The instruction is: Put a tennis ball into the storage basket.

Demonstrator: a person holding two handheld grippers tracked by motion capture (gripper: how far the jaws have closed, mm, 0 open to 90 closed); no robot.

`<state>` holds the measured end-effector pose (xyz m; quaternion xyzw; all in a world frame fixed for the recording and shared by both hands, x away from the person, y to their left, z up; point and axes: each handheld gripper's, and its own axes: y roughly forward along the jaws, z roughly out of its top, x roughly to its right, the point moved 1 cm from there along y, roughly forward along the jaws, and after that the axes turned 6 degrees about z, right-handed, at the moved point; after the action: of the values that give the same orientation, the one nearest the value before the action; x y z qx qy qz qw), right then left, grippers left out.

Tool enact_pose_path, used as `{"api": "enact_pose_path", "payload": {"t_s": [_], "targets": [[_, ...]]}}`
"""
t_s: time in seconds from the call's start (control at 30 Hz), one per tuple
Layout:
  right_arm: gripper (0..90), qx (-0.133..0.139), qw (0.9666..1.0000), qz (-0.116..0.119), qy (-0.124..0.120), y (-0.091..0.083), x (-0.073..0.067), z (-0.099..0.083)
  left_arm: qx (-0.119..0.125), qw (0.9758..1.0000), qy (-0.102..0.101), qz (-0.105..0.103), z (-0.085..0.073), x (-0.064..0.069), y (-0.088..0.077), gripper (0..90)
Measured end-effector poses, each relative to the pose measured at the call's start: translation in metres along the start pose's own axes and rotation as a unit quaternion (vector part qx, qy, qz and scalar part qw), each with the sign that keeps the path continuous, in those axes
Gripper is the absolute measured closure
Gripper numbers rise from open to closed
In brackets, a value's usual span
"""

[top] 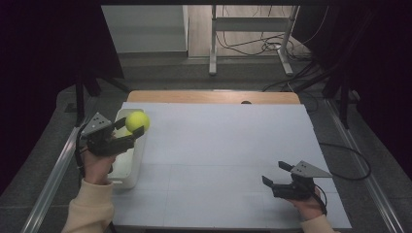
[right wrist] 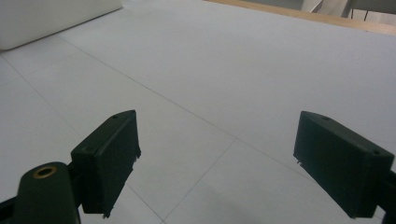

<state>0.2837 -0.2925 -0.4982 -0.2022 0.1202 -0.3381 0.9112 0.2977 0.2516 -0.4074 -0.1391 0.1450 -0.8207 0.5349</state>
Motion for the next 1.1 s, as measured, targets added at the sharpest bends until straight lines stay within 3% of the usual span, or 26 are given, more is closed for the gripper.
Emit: {"api": "enact_pose_path", "payload": {"t_s": [0.4,1.1], "targets": [[14.8,0.001,1.0,0.002,-0.003,0.0,-0.001,0.0,-0.008,0.9995,-0.009,0.028,-0.008,-0.013,-0.01,30.0],[14.7,-0.001,1.0,0.001,-0.004,0.001,-0.001,0.0,-0.034,0.9971,-0.029,0.061,-0.023,-0.037,-0.006,29.9]]}}
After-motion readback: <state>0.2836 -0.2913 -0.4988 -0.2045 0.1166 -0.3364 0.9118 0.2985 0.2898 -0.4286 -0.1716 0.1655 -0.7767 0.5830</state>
